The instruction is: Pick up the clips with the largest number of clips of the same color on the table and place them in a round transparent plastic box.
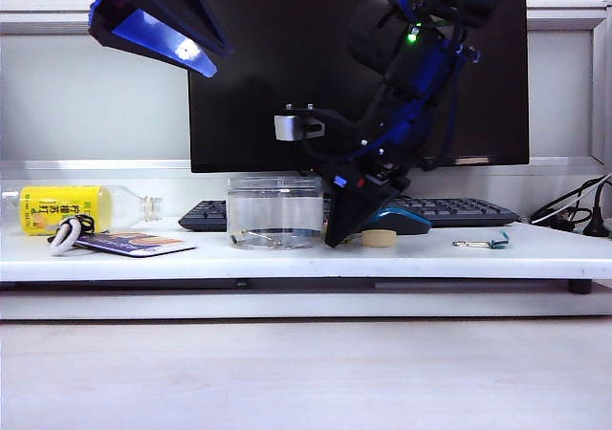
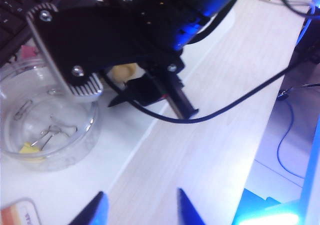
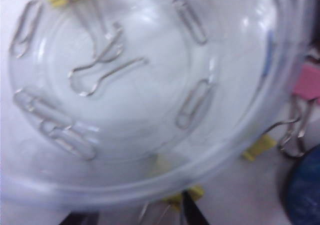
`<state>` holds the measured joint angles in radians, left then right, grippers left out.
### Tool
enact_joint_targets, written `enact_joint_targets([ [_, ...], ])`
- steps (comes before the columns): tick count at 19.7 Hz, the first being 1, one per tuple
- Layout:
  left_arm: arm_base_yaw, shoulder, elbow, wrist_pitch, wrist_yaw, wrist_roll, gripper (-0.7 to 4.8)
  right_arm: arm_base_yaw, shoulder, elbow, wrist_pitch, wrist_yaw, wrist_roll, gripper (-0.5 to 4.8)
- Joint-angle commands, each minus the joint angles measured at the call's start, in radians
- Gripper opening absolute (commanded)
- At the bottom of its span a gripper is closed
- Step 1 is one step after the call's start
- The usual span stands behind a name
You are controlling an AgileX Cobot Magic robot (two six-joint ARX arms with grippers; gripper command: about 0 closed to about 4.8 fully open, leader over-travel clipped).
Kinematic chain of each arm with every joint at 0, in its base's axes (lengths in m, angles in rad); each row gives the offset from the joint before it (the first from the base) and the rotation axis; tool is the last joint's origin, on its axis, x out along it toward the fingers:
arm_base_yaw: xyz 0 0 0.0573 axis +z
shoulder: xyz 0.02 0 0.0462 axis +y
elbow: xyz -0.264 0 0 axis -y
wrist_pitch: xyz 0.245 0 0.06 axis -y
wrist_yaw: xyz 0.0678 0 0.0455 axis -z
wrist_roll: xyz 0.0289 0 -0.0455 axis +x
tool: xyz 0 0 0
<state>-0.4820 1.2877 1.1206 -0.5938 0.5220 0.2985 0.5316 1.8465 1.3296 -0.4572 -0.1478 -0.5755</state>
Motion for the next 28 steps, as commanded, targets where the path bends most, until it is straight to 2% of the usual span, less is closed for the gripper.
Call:
enact_joint_targets([
  [1, -0.001, -0.002, 0.003, 0.013, -0.007, 0.005, 1.88, -0.002, 0.008, -0.001, 0.015, 0.037, 0.011, 2.12],
  [28, -0.001, -0.002, 0.003, -0.012, -0.010, 0.005, 1.88, -0.007, 0.025, 0.043, 0.073, 0.038, 0.266, 2.21],
])
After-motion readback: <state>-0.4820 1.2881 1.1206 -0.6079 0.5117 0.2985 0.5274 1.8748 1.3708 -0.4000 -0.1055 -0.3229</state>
